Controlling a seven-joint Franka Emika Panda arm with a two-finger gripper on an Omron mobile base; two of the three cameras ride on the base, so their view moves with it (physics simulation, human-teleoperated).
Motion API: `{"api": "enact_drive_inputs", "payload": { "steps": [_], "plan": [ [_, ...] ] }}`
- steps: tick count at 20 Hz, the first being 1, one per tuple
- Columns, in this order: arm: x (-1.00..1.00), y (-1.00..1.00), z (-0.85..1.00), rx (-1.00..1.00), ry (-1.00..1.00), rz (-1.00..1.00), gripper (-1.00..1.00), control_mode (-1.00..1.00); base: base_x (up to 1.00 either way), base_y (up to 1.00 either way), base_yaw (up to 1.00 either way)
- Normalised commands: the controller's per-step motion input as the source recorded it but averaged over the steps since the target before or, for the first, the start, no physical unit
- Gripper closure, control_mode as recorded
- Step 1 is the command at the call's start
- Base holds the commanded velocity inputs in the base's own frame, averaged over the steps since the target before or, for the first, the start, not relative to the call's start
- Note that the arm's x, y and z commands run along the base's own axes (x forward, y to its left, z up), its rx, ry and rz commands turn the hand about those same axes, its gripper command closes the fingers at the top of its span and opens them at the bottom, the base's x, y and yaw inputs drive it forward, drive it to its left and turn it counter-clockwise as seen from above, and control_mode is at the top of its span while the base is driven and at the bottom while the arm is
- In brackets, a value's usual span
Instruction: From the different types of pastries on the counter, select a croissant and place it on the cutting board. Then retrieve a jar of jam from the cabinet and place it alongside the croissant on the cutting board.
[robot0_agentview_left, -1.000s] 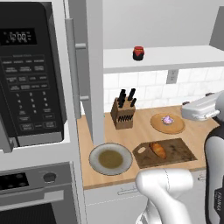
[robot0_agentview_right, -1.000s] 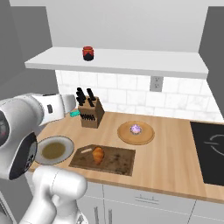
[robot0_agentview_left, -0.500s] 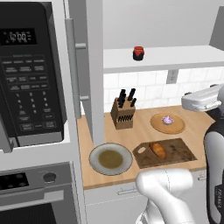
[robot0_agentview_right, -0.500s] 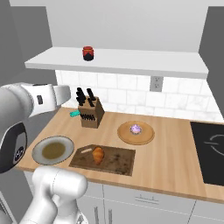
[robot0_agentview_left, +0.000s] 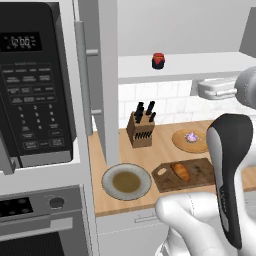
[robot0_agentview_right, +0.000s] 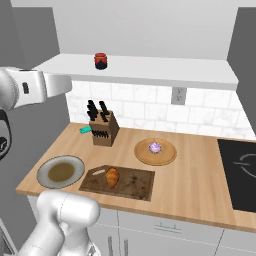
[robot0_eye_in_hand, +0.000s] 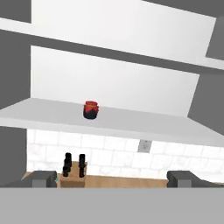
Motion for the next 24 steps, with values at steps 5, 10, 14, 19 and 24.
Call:
{"api": "enact_drive_inputs", "payload": {
  "steps": [5,10,14,19,24],
  "plan": [
    [0.06,0.00,0.00,0.00,-0.01,-0.01,-1.00,-1.00,0.00,0.00,0.00],
    [0.36,0.03,0.00,0.00,0.00,0.00,-1.00,-1.00,0.00,0.00,0.00],
    [0.57,0.19,0.00,0.00,0.00,0.00,-1.00,-1.00,0.00,0.00,0.00],
    [0.40,0.04,0.00,0.04,0.00,0.02,-1.00,-1.00,0.00,0.00,0.00],
    [0.29,0.00,0.00,0.14,0.00,0.08,-1.00,-1.00,0.00,0.00,0.00]
  ]
}}
